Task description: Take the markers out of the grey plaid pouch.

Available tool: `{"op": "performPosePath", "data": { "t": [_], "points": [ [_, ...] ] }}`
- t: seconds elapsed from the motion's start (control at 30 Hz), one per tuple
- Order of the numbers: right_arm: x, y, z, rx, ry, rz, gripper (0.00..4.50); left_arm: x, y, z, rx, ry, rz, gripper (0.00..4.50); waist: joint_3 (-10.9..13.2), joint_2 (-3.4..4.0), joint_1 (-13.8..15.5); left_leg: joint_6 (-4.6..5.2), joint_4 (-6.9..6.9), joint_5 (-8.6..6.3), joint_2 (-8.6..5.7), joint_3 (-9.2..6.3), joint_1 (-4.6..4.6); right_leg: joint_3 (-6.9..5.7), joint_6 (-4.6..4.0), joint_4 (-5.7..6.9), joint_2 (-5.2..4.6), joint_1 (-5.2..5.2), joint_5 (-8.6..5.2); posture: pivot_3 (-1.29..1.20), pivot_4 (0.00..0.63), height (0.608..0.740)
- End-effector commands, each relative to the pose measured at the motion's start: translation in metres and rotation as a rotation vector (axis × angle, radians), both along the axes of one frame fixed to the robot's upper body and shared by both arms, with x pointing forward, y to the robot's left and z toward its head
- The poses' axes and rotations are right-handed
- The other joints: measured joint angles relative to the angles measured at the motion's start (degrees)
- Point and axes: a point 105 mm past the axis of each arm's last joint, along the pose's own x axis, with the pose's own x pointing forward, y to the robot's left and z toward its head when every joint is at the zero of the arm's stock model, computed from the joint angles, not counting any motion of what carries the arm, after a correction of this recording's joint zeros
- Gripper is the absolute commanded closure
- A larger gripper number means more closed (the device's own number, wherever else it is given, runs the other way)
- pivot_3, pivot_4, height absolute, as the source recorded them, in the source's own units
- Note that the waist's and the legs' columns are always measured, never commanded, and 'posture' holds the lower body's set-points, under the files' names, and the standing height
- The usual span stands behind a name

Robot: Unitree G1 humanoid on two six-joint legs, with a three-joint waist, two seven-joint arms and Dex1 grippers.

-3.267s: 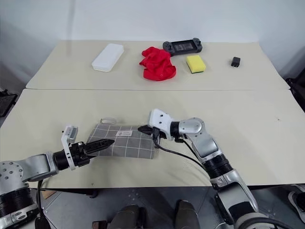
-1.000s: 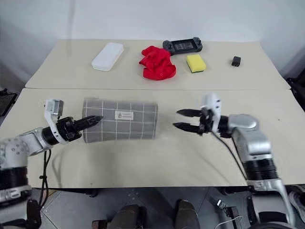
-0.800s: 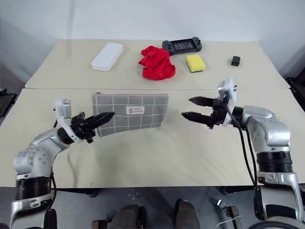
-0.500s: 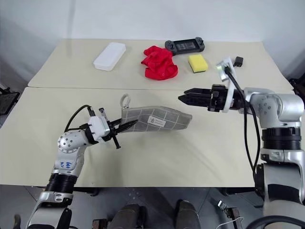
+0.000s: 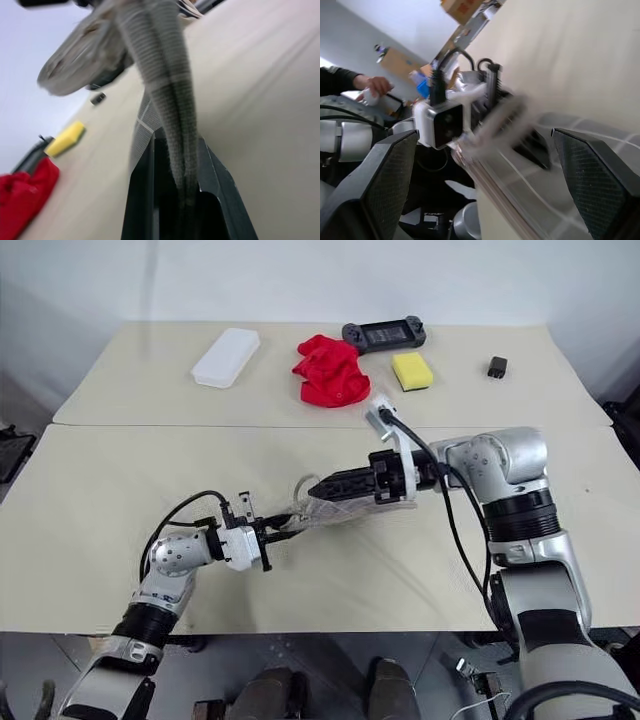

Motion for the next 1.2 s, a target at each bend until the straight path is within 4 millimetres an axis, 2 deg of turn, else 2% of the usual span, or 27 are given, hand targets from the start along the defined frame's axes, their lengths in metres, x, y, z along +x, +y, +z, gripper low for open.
{"op": "performPosePath", "data": {
  "t": [0.03, 0.4, 0.5, 0.87, 0.9, 1.1, 1.13, 1.2],
  "points": [
    [-0.004, 0.005, 0.016, 0.052, -0.055, 0.043, 0.07, -0.002, 0.001, 0.011, -0.033, -0.032, 0.006, 4.50, 0.0, 0.00, 0.1, 0.00, 0.01, 0.00, 0.00, -0.01, -0.01, 0.00, 0.00, 0.00, 0.00, 0.00, 0.00, 0.00, 0.150, 0.740],
    [-0.006, 0.012, 0.006, 0.100, -0.044, 0.064, 0.07, 0.001, 0.003, 0.016, -0.075, -0.001, 0.035, 4.50, 0.0, 0.00, -0.1, 0.00, 0.01, 0.00, 0.00, -0.12, -0.02, -0.03, 0.01, 0.00, 0.01, 0.00, 0.00, 0.00, 0.150, 0.740],
    [-0.007, 0.017, 0.004, 0.123, -0.037, 0.063, 0.64, 0.001, 0.003, 0.016, -0.076, 0.007, 0.032, 4.50, 0.0, 0.00, -0.1, 0.00, 0.01, 0.00, 0.00, -0.13, -0.02, -0.04, 0.01, 0.00, 0.01, 0.00, 0.00, 0.00, 0.150, 0.740],
    [-0.001, 0.025, 0.010, 0.233, -0.062, 0.008, 4.32, -0.002, 0.002, 0.015, -0.073, 0.039, 0.014, 4.50, 0.0, 0.00, -0.1, 0.00, 0.01, 0.00, -0.01, -0.12, -0.02, -0.04, 0.01, 0.00, 0.01, 0.00, 0.00, 0.00, 0.150, 0.740],
    [0.000, 0.025, 0.011, 0.241, -0.064, 0.002, 4.49, -0.002, 0.002, 0.015, -0.076, 0.042, 0.014, 4.50, 0.0, 0.00, -0.1, 0.00, 0.01, 0.00, -0.01, -0.12, -0.02, -0.04, 0.01, 0.00, 0.01, 0.00, 0.00, 0.00, 0.150, 0.740],
    [0.003, 0.017, 0.020, 0.311, -0.088, -0.018, 4.49, -0.004, 0.002, 0.025, -0.178, 0.140, -0.005, 4.50, 0.0, 0.00, -0.1, 0.00, 0.01, 0.00, 0.00, -0.10, -0.03, -0.04, 0.01, 0.00, 0.01, 0.00, 0.00, 0.00, 0.150, 0.740],
    [0.004, 0.013, 0.023, 0.324, -0.096, -0.028, 4.49, -0.006, 0.002, 0.028, -0.203, 0.179, -0.019, 4.50, 0.0, 0.00, -0.1, 0.00, 0.01, 0.00, 0.00, -0.12, -0.03, -0.04, 0.01, 0.00, 0.01, 0.00, 0.00, 0.00, 0.150, 0.740],
    [0.011, -0.007, 0.033, 0.351, -0.117, -0.086, 4.49, -0.012, 0.009, 0.034, -0.294, 0.335, -0.049, 4.50, 0.0, 0.00, -0.1, 0.00, 0.01, 0.00, 0.01, -0.21, -0.03, -0.03, 0.01, 0.00, 0.01, 0.00, 0.00, 0.00, 0.150, 0.740]
  ]
}}
